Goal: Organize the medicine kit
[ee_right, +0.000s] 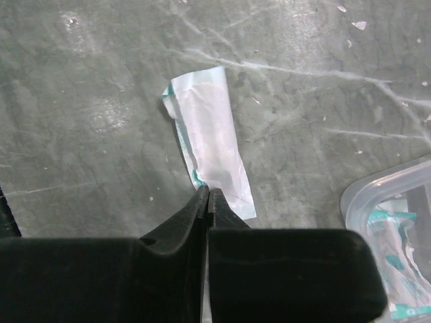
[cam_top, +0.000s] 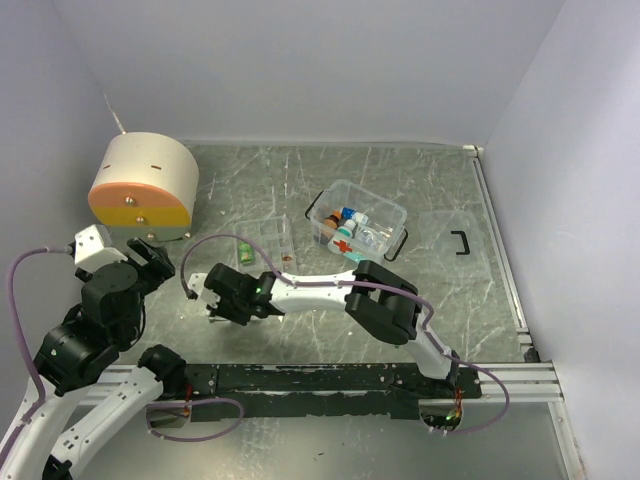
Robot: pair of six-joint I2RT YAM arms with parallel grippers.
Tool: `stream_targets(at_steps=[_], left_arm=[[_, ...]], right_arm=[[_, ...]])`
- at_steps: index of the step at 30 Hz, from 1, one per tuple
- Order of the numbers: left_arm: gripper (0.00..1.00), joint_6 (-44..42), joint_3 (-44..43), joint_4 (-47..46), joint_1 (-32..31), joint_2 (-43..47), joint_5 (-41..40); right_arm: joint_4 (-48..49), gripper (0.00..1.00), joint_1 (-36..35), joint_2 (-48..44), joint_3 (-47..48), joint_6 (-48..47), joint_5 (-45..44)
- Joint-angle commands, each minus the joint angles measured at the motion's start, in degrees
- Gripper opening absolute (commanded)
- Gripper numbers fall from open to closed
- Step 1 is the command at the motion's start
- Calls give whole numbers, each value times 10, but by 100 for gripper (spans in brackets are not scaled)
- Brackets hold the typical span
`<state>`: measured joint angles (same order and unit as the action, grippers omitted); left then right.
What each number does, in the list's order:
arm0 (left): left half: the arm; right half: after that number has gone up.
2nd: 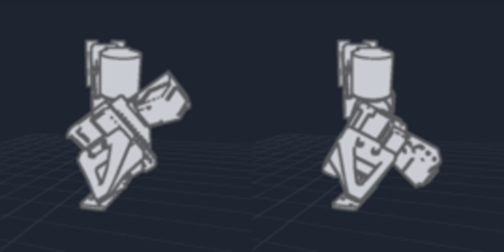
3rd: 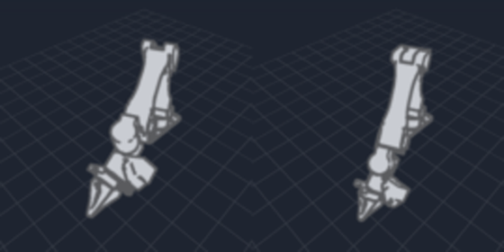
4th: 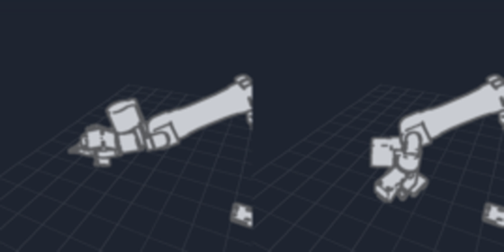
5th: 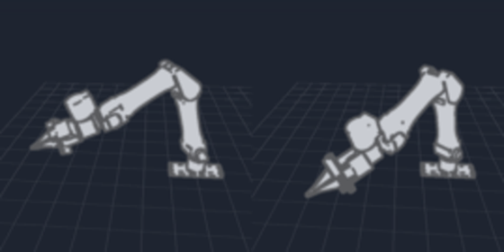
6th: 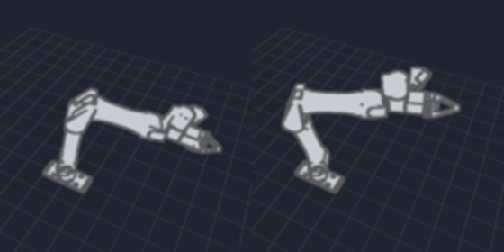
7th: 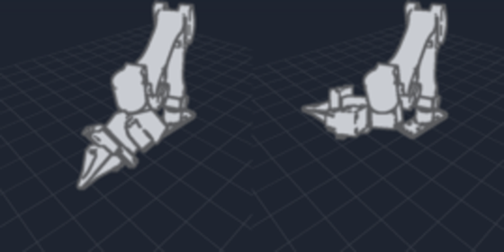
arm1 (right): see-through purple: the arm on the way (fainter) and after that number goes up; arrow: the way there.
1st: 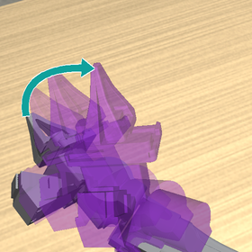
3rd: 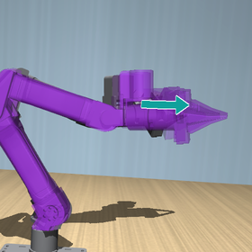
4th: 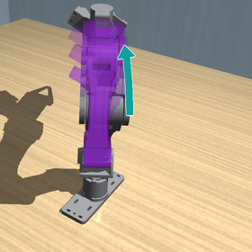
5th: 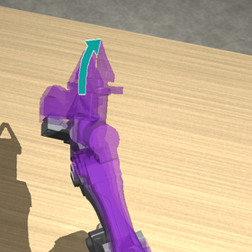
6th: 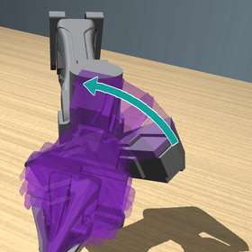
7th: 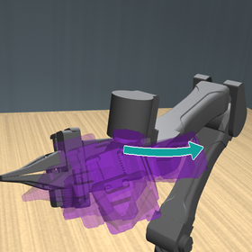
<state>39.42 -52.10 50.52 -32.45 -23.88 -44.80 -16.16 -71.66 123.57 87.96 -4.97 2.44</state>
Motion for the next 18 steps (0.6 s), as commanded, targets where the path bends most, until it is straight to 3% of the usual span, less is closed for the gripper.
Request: stream_targets(at_steps=[1,18], left_arm=[[85,2,-3,5,-1,-3,-12],[85,7,-3,10,0,-3,-16]], right_arm=[[-14,0,4,-25,-16,3,-47],[40,0,31,-157,-98,-18,-107]])
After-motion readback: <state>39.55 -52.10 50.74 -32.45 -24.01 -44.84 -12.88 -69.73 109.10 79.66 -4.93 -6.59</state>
